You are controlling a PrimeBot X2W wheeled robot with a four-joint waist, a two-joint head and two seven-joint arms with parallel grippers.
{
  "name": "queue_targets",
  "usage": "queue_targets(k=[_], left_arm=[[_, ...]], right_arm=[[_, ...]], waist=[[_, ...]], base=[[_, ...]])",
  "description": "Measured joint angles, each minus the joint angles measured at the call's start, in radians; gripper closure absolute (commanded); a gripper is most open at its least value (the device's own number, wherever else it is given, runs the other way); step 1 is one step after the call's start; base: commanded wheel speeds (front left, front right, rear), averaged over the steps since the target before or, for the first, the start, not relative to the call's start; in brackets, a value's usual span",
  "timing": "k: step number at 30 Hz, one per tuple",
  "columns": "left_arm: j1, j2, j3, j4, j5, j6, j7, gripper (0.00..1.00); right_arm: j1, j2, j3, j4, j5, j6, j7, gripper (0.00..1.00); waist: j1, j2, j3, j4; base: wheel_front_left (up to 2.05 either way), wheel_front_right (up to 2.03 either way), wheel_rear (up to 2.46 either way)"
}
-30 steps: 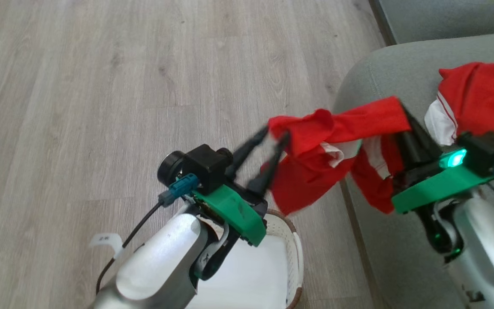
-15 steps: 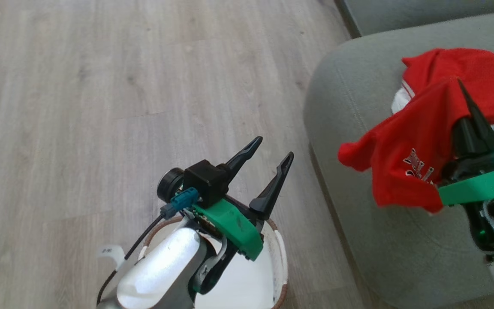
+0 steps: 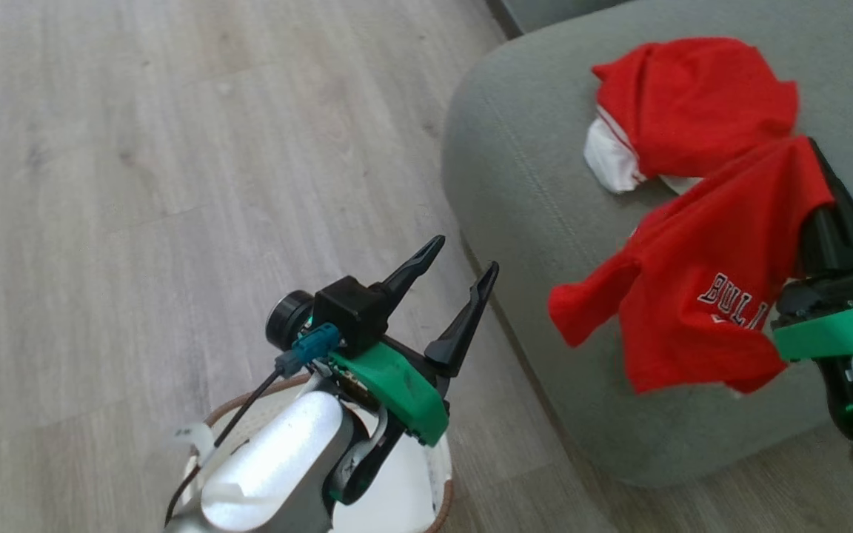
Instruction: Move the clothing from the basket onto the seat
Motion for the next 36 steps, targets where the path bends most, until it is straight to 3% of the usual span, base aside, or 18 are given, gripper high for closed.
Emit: queue_targets(k=[17, 29, 36], left_arm=[[-0.024, -0.007, -0.006, 0.057, 0.01, -0.002, -0.036, 0.0], [-0.057, -0.02, -0.031, 0.068, 0.034, -0.001, -0.039, 0.0], [-0.106, -0.032, -0.043, 0.072, 0.054, 0.0, -0.029, 0.0]], right_arm=[[0.048, 0.002, -0.063, -0.044, 0.0, 0.0, 0.0, 1.0], [0.029, -0.008, -0.092, -0.057, 0.013, 0.0, 0.0, 1.0], [-0.128, -0.085, -0.118, -0.01, 0.058, 0.0, 0.0, 1.0]], waist=[[0.0, 0.0, 0.022, -0.132], [0.0, 0.0, 0.052, -0.133], [0.0, 0.0, 0.113, -0.112]], base=[[0.0, 0.0, 0.0], [0.0, 0.0, 0.0], [0.0, 0.0, 0.0]])
